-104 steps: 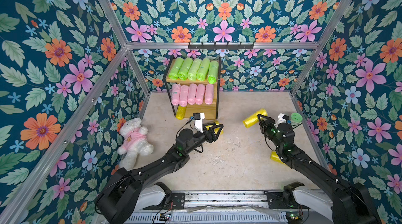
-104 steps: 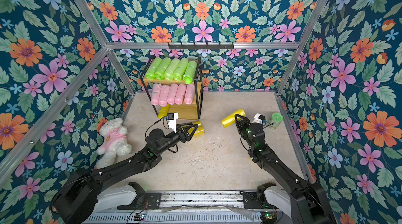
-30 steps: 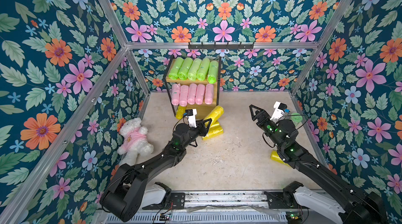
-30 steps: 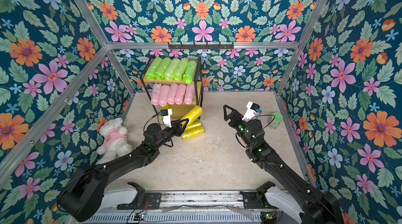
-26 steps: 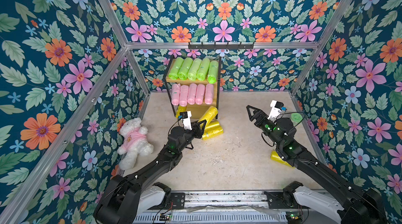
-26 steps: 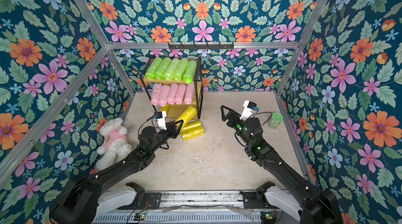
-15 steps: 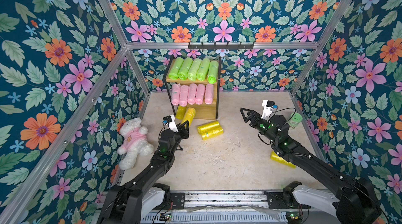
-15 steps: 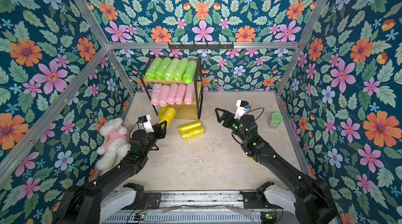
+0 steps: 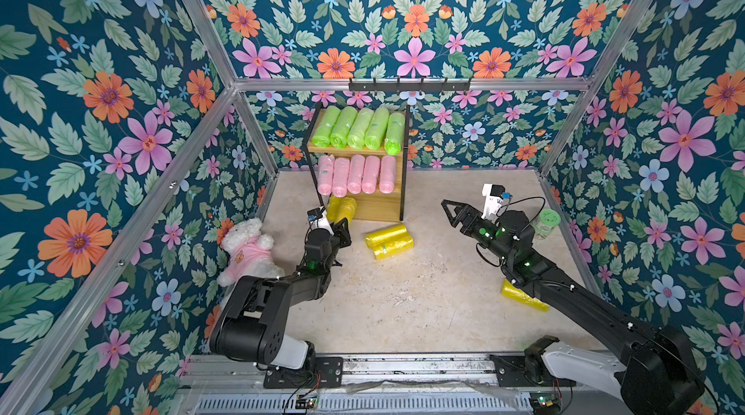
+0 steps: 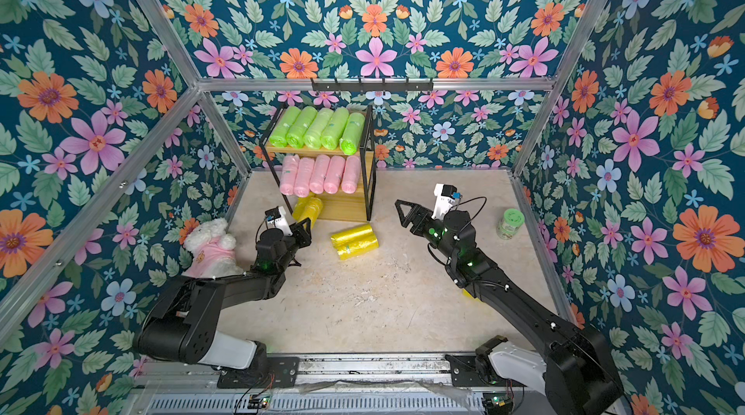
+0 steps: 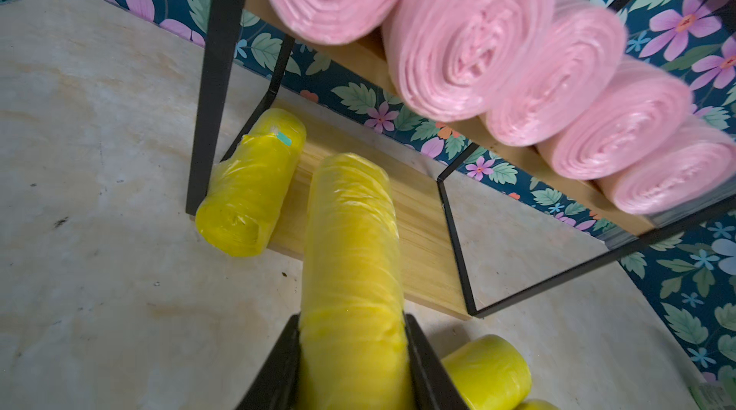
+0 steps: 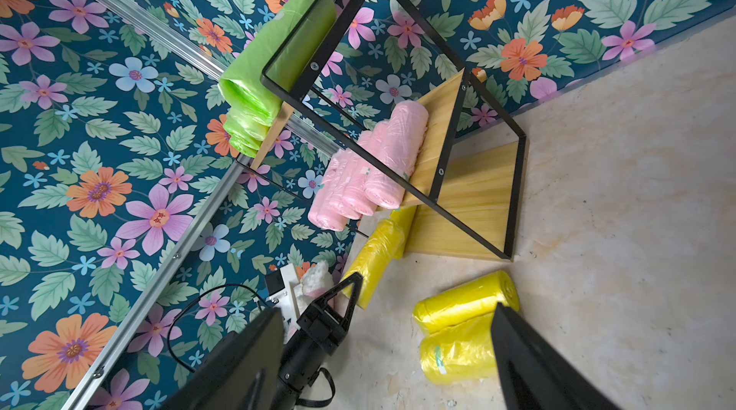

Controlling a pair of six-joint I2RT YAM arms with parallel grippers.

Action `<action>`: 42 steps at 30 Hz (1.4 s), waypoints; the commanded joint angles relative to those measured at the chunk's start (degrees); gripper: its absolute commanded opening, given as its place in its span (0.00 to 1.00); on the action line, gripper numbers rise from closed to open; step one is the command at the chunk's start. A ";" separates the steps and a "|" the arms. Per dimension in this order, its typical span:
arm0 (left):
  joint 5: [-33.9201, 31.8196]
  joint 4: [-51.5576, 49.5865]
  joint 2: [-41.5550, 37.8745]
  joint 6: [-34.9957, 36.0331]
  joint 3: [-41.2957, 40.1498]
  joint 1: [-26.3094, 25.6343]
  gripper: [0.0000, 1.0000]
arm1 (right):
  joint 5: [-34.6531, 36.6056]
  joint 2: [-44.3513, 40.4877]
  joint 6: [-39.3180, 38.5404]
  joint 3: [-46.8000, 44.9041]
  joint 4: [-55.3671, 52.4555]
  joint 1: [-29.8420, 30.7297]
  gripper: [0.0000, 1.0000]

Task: Sort the rolls of trash bags by color and place them on the shelf
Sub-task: Place the roll of trash bags on the shelf.

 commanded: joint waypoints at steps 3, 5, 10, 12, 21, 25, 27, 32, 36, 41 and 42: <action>-1.09 7.49 6.88 2.31 5.16 0.09 0.27 | -0.92 0.37 -0.31 -0.19 2.37 0.12 0.86; -1.22 7.65 9.23 2.69 6.82 0.09 0.29 | -0.81 0.38 -0.14 -0.51 2.69 0.09 0.86; -0.93 8.65 13.58 2.72 9.76 0.09 0.31 | -0.43 -0.20 -0.12 -0.86 2.45 0.10 0.85; -1.17 9.65 15.12 2.38 10.42 0.09 0.32 | -0.30 -0.30 -0.24 -0.76 1.99 0.04 0.85; -3.92 12.48 19.24 1.73 11.23 0.09 0.34 | -0.52 -0.30 -0.09 -0.85 1.68 0.10 0.85; -3.60 12.77 20.92 1.54 11.94 0.09 0.37 | -0.55 -0.58 -0.16 -1.15 1.63 0.12 0.85; -3.82 12.90 21.62 1.38 12.23 0.09 0.38 | -0.76 -0.68 0.04 -1.43 1.80 0.14 0.85; -4.25 13.20 23.66 0.85 13.45 0.10 0.40 | -0.80 -1.26 0.19 -2.07 1.72 0.13 0.84; -4.71 13.10 24.78 0.06 14.33 0.13 0.41 | -0.33 -2.07 0.11 -2.73 1.46 0.04 0.84; -5.45 10.96 25.15 -0.83 15.65 0.09 0.45 | -0.33 -2.37 0.08 -3.04 1.36 0.05 0.84; -5.63 10.82 25.24 -1.17 15.66 0.09 0.46 | -0.24 -2.38 0.12 -3.07 1.37 0.06 0.84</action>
